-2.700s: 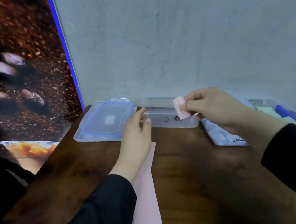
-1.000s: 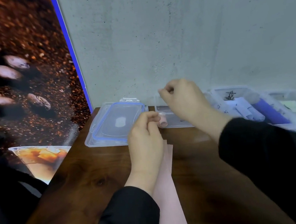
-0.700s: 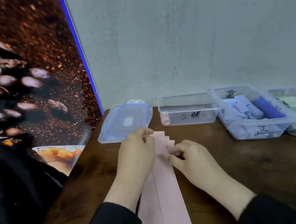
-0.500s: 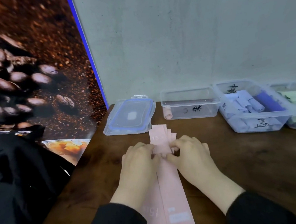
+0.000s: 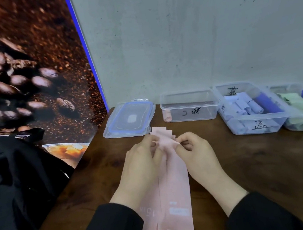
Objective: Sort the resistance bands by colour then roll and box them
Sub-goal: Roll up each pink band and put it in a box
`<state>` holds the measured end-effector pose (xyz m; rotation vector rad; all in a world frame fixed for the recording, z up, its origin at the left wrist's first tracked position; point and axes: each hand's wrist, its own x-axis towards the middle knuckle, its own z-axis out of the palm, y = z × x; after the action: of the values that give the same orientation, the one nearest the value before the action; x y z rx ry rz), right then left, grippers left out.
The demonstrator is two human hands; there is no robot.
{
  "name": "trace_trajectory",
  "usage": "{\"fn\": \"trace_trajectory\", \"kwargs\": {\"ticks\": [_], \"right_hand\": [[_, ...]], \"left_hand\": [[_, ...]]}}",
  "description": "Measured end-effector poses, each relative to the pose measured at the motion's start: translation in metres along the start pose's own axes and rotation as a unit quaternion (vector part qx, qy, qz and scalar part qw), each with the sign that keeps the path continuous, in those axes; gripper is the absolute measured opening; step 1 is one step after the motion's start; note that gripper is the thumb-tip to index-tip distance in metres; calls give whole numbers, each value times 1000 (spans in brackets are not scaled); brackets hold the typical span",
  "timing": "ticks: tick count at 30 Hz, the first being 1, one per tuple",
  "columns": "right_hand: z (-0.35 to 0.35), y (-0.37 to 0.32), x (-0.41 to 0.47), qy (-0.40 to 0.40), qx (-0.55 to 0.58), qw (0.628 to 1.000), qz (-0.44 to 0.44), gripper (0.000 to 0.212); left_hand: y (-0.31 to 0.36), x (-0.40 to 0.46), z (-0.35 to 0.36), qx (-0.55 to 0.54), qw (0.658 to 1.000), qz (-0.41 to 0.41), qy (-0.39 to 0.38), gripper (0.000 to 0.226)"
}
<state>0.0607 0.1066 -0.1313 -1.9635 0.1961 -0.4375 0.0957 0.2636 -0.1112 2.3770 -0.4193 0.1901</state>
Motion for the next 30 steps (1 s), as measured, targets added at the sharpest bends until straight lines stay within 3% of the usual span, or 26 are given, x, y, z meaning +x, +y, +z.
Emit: {"fn": "trace_trajectory", "kwargs": {"ticks": [5,9,13,16,19,22,24,27,30], "right_hand": [[-22,-7,-9,21,125,991,41,11],[-39,-10,-18,10,160,986,47,14],[-52,-11,-27,3,175,983,55,17],[-61,-8,-32,18,249,964,90,23],[-74,-2,-35,27,254,959,120,26],[-83,2,-41,12,174,977,122,27],[-83,5,-44,-16,80,990,116,24],[-79,11,-45,-34,-66,994,81,19],[-83,11,-46,-32,-120,991,56,12]], "left_hand": [[17,-4,2,-185,978,-25,-91,47],[38,-2,6,-314,942,-39,-112,58],[58,-1,13,-361,921,-65,-128,59],[71,-4,11,-340,930,-82,-111,51],[73,-6,2,-219,972,-66,-54,37],[68,0,-7,-185,976,-113,-1,23],[69,4,-7,-159,976,-139,-49,20],[73,8,3,-75,986,-106,-104,26],[76,11,5,5,990,-71,-120,36]]}}
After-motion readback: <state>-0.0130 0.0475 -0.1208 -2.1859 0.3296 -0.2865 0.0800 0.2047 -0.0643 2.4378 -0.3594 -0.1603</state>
